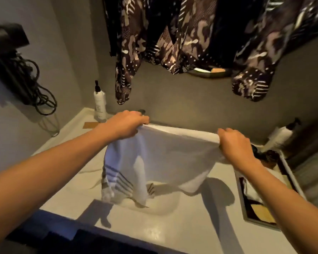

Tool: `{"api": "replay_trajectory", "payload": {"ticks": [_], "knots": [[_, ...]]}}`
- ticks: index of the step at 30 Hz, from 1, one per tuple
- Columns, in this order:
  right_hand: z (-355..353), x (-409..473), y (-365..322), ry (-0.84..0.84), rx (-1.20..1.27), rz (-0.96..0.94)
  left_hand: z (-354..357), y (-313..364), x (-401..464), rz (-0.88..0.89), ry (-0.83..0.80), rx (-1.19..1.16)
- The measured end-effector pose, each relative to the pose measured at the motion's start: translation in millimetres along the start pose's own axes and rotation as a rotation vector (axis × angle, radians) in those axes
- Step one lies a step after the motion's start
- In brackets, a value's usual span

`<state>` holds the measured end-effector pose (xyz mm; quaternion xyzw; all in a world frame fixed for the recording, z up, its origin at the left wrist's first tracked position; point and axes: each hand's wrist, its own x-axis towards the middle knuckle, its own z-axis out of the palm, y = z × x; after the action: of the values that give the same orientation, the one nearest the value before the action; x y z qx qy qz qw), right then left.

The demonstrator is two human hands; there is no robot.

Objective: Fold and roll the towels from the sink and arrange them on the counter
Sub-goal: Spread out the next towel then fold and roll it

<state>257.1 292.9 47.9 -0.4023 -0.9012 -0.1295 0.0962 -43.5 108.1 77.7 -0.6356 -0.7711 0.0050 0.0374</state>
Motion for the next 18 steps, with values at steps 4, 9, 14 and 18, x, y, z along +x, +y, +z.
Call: {"api": "replay_trajectory", "payload": {"ticks": [4, 9, 14, 18], "knots": [[-39.4, -27.2, 55.6, 0.171, -0.077, 0.029, -31.9, 44.5, 11.6, -0.024, 0.380, 0.069], [12.2, -122.8, 72.1, 0.057, -0.114, 0.003, 27.1, 61.1, -36.3, 0.254, 0.486, 0.182], [99.2, -236.3, 34.7, -0.438, -0.035, -0.067, 180.7, 59.7, -145.4, 0.167, -0.089, 0.002], [133.2, -271.6, 17.8, -0.704, 0.073, -0.106, 229.2, 81.9, -167.7, 0.045, -0.414, 0.017]]}}
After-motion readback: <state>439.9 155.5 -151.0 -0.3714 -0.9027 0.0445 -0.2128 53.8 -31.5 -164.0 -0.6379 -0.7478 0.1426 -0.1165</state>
